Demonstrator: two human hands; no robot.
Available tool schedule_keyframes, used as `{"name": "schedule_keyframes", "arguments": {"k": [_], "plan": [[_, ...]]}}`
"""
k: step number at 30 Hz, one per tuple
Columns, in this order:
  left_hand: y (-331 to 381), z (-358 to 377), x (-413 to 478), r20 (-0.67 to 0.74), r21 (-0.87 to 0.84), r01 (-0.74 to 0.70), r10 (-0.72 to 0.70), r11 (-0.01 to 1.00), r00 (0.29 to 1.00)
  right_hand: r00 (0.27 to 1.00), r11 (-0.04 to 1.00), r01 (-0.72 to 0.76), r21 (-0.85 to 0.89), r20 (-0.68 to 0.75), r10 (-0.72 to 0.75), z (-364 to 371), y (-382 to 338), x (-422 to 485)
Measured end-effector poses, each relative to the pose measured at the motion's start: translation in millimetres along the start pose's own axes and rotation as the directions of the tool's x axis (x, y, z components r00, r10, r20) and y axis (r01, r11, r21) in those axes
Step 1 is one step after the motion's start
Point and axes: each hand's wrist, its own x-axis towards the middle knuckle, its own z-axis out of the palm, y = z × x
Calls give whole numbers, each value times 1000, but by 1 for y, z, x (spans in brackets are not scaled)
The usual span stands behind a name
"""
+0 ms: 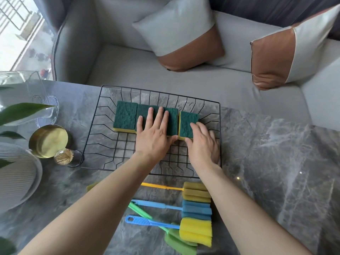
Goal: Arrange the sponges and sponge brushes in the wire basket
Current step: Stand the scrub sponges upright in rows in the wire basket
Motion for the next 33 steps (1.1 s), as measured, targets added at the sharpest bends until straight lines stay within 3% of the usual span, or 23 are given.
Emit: {"name": "schedule_keyframes", "arguments": {"k": [11,14,18,21,25,27,33], "plan": [[-5,-33,-22,52,-61,-39,42,997,998,996,994,85,-64,14,-85,-18,0,-29],[-4,-54,-75,-4,-123,-37,37,992,999,998,997,63,40,-26,-62,-35,10,-80],[-24,-74,-128,-222,-301,25,-96,953,970,985,962,120,247,-153,-84,-58,31,-123],[-29,-68,-200,-190,-358,94,-171,929,967,992,955,38,294,-129,1,-60,53,-195],[-36,-47,-274,-20,-317,220,-239,922,971,995,957,-71,282,-48,88,-47,76,-283],[-48,-40,-289,-6,-324,279,-297,904,955,985,949,-174,263,58,165,-35,84,-313],[-95,-35,-255,-25,-353,409,-446,841,895,819,872,-476,117,420,390,-2,88,-352]]}}
